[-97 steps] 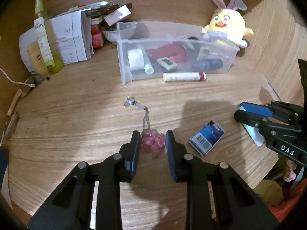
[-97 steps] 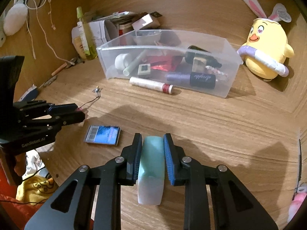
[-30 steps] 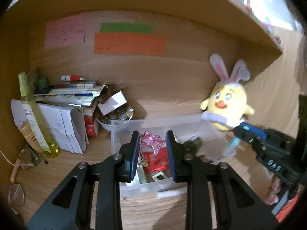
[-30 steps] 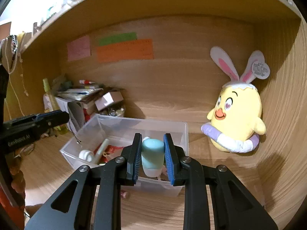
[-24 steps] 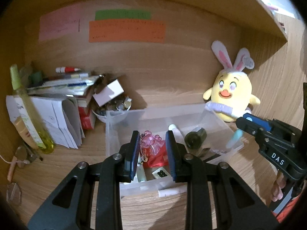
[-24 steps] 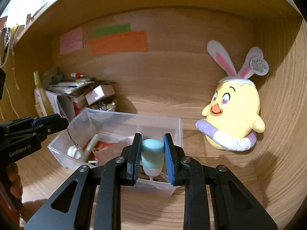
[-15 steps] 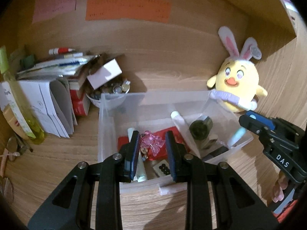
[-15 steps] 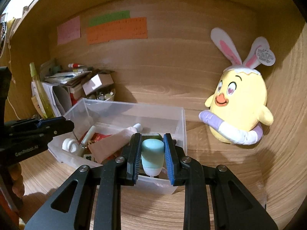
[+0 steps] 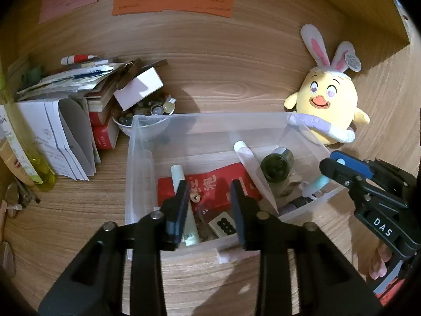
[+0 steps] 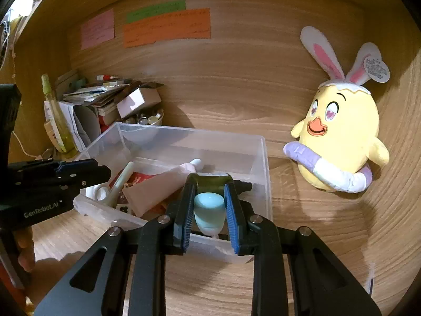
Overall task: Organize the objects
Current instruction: 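Open both grippers to drop the keychain and mint bottle into the box, then move the left gripper to the blue Max staple box while the right gripper approaches the white-red lip tube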
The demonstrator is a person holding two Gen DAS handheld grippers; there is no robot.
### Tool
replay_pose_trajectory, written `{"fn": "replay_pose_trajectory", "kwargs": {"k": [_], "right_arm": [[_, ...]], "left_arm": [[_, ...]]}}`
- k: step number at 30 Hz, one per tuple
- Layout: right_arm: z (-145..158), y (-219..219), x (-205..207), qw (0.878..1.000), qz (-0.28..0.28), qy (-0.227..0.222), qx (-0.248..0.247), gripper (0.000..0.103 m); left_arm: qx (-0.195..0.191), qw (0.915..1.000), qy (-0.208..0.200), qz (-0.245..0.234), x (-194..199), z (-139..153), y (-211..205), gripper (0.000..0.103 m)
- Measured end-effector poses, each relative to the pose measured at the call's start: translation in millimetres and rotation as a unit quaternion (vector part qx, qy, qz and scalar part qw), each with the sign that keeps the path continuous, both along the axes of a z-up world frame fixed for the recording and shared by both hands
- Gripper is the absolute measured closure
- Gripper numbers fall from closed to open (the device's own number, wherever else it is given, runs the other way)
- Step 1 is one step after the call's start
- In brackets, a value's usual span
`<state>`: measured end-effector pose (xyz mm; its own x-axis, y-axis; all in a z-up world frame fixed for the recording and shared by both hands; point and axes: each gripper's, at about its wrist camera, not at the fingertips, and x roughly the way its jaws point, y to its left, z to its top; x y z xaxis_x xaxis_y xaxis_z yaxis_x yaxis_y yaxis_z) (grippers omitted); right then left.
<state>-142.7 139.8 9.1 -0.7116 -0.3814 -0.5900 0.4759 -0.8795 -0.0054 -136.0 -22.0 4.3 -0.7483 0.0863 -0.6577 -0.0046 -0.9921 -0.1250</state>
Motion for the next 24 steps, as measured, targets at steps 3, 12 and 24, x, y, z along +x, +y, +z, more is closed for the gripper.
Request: {"fn": "replay_pose_trajectory", "kwargs": {"k": [3,12,24], "right_arm": [[0.9,0.0,1.2,1.0,-0.002,0.005,-0.001,0.057],[11.7,1.2,18.0,1.0,-0.001,0.03,-0.006,0.026],[12.5,19.5,37.2,1.0,-0.003,0.011,-0.02,0.022]], "left_arm": [[-0.004,0.9999,0.011,0.0,5.9,4.6,1.3,0.053],[-0.006,0.9992,0.039,-0.009,32.8,23.3,3.0,0.03],[-0.018,0.9988,0.006,-0.045,73.4,3.0,16.9,0.02]]}}
